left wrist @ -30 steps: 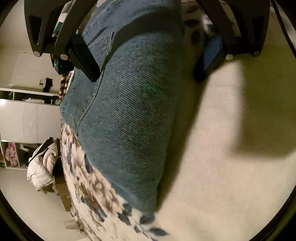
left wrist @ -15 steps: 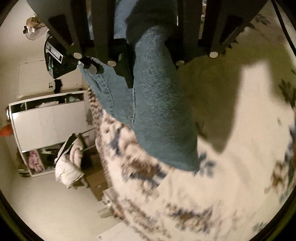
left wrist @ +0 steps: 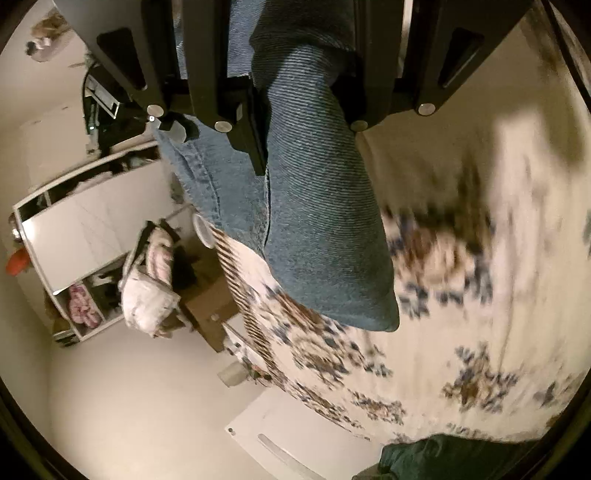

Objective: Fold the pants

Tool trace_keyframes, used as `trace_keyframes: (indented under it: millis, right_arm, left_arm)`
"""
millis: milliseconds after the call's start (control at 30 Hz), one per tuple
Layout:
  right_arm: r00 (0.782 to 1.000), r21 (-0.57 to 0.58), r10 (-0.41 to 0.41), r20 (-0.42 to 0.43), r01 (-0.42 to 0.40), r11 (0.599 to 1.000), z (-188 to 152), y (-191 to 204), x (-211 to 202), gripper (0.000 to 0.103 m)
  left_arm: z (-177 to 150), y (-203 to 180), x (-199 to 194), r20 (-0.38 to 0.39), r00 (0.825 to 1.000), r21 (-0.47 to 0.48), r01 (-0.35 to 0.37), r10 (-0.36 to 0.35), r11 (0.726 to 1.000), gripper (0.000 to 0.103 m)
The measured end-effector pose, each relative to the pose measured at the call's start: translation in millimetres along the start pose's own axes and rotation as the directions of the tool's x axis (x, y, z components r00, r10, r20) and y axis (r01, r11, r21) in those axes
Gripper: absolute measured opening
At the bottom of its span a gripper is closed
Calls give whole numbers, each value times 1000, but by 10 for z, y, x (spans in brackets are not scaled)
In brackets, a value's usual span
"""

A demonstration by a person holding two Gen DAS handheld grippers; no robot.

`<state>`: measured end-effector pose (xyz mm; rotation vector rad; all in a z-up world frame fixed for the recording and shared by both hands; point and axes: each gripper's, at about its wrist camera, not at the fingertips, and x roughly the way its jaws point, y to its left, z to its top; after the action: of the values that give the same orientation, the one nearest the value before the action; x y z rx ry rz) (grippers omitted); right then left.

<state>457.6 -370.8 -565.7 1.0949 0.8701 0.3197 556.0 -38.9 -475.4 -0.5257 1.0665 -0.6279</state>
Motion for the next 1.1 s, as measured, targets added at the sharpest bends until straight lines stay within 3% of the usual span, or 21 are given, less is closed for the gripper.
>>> trace_keyframes:
  millis: [100, 167, 200, 233, 267, 300, 367, 467, 567, 633, 700, 733, 800, 833, 867, 900, 967, 1100]
  right_arm:
    - [999, -4, -27, -21, 27, 1000, 373, -199, 613, 44]
    - [994, 8, -88, -66, 88, 996, 495, -413, 979, 52]
    - [977, 35, -172, -123, 177, 984, 509, -618, 1183, 61]
    - [962, 52, -217, -166, 228, 972, 484, -718, 1306, 66]
    - [939, 64, -253, -235, 274, 959, 416, -878, 1413, 66]
    - [937, 39, -250, -245, 267, 963, 353, -922, 1407, 66]
    - [935, -31, -270, -228, 270, 962, 278, -835, 1300, 68]
    - [907, -88, -353, -230, 342, 936, 229, -743, 1231, 71]
    - [872, -148, -438, -220, 414, 898, 171, -641, 1184, 75]
    - [843, -190, -493, -215, 459, 868, 126, -571, 1217, 79]
    - [811, -218, -546, -212, 505, 835, 161, -421, 1304, 86]
    - [786, -254, -589, -186, 541, 802, 205, -299, 1353, 93]
    - [720, -355, -687, -96, 620, 700, 184, 8, 1306, 97]
    - [663, -413, -748, -35, 672, 614, 168, 193, 1279, 97]
    - [611, -451, -791, 26, 713, 537, 152, 325, 1255, 97]
    - [590, -468, -805, 68, 731, 496, 152, 457, 1222, 97]
    - [570, -478, -813, 115, 750, 458, 141, 644, 1104, 98]
    - [570, -478, -807, 154, 758, 444, 45, 1002, 791, 98]
  left_arm:
    - [326, 418, 422, -17, 999, -19, -49, 48, 999, 24]
    - [368, 736, 699, -62, 992, -39, -110, 107, 993, 31]
    - [363, 912, 847, -103, 981, -50, -171, 165, 984, 39]
    - [317, 1098, 996, -172, 958, -72, -243, 228, 967, 44]
    - [221, 1299, 1098, -236, 944, -113, -263, 231, 958, 46]
    - [168, 1355, 1063, -226, 952, -139, -243, 209, 960, 51]
    - [7, 1343, 857, -174, 963, -152, -233, 206, 961, 57]
    - [-266, 1237, 649, -155, 955, -129, -273, 252, 953, 62]
    - [-495, 1194, 617, -156, 937, -95, -330, 313, 939, 69]
    - [-431, 1242, 656, -156, 930, -109, -350, 332, 930, 70]
    - [-342, 1157, 640, -167, 910, -109, -399, 379, 910, 70]
    - [-302, 1073, 626, -167, 899, -97, -424, 405, 900, 69]
    - [-230, 776, 520, -115, 856, -15, -509, 504, 860, 71]
    - [-224, 678, 479, -91, 839, 15, -537, 536, 843, 87]
    - [-200, 512, 416, -56, 803, 62, -591, 594, 805, 96]
    - [-200, 406, 367, -29, 779, 92, -622, 627, 777, 101]
    - [-203, 231, 263, 3, 758, 136, -647, 653, 750, 101]
    - [-220, -34, 6, 7, 760, 141, -644, 650, 752, 101]
